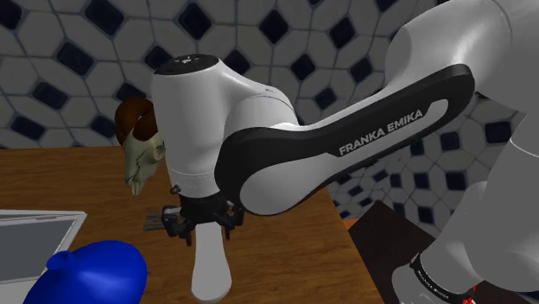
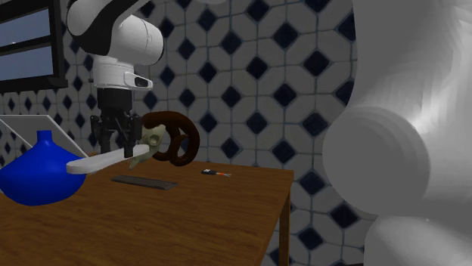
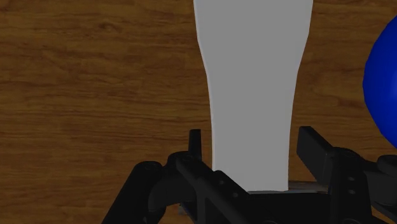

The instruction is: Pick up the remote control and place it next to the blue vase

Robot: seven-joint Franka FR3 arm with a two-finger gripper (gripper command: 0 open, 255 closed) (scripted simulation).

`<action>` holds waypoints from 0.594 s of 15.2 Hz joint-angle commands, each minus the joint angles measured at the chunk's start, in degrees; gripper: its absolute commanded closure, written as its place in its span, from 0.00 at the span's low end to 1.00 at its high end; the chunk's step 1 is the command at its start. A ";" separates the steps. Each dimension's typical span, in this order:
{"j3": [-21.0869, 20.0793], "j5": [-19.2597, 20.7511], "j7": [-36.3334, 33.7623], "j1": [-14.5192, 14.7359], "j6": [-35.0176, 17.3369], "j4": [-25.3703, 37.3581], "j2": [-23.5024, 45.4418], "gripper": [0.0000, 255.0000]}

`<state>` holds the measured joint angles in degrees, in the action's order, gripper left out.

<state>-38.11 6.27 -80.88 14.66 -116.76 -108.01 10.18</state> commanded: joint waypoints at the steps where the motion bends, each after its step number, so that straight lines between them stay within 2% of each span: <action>1: 0.10 0.53 -0.38 0.16 -1.41 -0.86 0.66 1.00; 9: 0.76 2.84 -1.87 0.78 -6.84 -4.10 3.48 1.00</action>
<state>-37.45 8.76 -82.50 15.33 -122.82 -111.68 13.28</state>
